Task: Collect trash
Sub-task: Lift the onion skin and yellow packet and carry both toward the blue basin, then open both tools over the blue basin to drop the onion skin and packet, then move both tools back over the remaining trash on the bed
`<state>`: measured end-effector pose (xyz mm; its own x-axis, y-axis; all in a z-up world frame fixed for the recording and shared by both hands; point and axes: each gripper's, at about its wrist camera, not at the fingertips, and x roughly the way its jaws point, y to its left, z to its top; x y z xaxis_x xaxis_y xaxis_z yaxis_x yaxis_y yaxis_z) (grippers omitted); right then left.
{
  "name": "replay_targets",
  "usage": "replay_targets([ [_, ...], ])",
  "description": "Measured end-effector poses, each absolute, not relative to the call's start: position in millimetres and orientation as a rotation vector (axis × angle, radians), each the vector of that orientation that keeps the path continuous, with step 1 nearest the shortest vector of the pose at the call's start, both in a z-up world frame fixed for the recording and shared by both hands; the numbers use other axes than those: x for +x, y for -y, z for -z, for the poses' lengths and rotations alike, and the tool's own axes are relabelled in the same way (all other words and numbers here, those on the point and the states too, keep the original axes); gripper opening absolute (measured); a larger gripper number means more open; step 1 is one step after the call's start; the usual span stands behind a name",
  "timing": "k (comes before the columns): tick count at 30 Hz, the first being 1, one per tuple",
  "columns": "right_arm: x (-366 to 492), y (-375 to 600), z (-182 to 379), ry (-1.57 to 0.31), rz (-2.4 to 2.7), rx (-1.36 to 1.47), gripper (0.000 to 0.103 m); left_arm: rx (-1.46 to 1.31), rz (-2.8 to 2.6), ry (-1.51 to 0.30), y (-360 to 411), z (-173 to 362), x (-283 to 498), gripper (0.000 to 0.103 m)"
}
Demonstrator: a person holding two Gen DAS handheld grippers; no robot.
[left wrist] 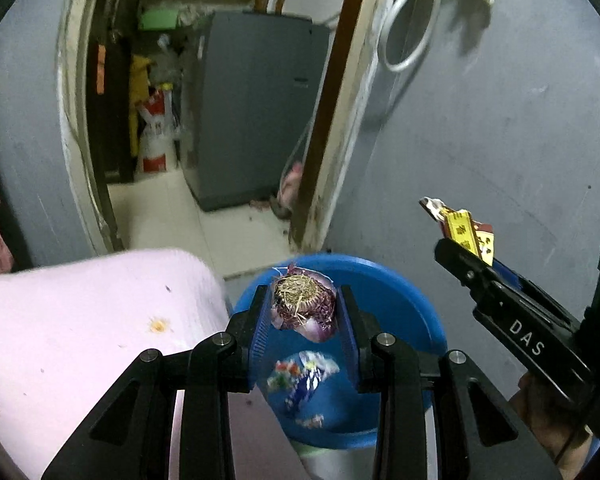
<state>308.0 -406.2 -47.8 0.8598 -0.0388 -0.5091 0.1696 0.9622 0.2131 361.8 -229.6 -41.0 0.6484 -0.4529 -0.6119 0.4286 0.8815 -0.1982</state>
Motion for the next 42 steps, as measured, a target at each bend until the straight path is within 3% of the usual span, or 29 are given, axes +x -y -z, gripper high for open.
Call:
replay_targets([
  [13,325.4,412.4,55.9,-0.601,0.094,0.3,0.047,-0.071,0.514,-0.8,228.1,53.2,375.3,0.029],
  [21,325.5,411.5,54.1,-0.597,0.093,0.297,0.06,-0.122,0.458,-0.799,210.3,48.3,379.0,0.035],
  [29,317.4,403.5,45.7,-0.533,0.072,0.304,0.085,-0.153,0.396,-0.744,179.9,31.3,373.7,0.056],
  [35,311.0,384.8,31.3,-0.443,0.02,0.295,0.101,-0.151,0.343,-0.677,156.6,18.2,362.3,0.082],
  [40,305.7,357.6,18.3,-0.365,-0.015,0.234,0.103,-0.156,0.272,-0.584,125.7,4.9,345.8,0.096],
  [42,303.6,347.3,14.6,-0.337,-0.024,0.208,0.103,-0.158,0.239,-0.533,111.6,-0.3,337.9,0.096],
])
